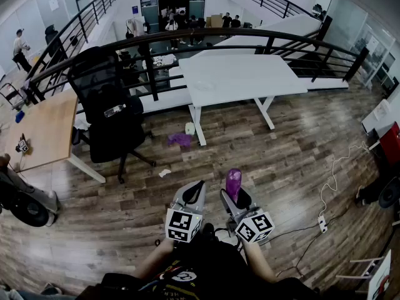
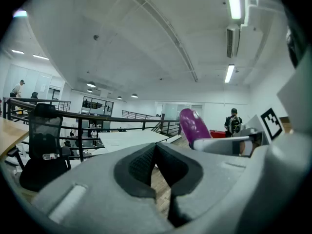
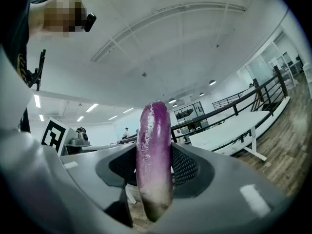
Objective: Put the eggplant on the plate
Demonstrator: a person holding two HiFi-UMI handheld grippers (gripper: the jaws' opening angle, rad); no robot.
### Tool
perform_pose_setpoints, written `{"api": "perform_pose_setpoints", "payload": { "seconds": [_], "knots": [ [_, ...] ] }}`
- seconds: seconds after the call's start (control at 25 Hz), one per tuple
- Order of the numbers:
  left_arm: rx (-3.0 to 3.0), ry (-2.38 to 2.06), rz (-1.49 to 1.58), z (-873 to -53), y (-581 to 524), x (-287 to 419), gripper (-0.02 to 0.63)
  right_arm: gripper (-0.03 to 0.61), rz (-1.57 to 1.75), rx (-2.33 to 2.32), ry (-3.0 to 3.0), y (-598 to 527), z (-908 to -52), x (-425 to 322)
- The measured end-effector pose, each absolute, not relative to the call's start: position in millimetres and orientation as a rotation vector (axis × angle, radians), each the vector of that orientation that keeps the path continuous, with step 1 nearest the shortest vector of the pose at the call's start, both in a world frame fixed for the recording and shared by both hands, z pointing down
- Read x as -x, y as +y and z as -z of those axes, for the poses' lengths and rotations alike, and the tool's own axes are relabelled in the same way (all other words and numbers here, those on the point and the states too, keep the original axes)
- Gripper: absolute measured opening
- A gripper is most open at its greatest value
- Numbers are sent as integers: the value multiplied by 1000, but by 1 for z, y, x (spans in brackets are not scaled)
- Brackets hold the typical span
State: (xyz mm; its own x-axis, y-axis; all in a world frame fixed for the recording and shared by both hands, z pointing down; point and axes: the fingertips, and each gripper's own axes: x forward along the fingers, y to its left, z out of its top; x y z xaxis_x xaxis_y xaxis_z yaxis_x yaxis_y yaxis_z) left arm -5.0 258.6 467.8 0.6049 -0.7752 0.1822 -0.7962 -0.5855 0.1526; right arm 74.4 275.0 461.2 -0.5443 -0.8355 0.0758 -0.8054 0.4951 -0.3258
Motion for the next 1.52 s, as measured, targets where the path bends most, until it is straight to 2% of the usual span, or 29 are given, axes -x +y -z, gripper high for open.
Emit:
{"api": "perform_pose_setpoints", "payload": {
  "seconds": [0.68,1.12,1.52],
  "knots": [
    [-2598,-1335,-127,-468,232,34,5,209,490,1436,2639,247,-462,-55],
    [-2581,-1250,-141,-492,205,46,5,210,620,1436,2609,227,-492,-34],
    [-2558,-1224,-159,-507,76,-1,5,210,671,1399,2611,98,-506,-85]
  ]
}}
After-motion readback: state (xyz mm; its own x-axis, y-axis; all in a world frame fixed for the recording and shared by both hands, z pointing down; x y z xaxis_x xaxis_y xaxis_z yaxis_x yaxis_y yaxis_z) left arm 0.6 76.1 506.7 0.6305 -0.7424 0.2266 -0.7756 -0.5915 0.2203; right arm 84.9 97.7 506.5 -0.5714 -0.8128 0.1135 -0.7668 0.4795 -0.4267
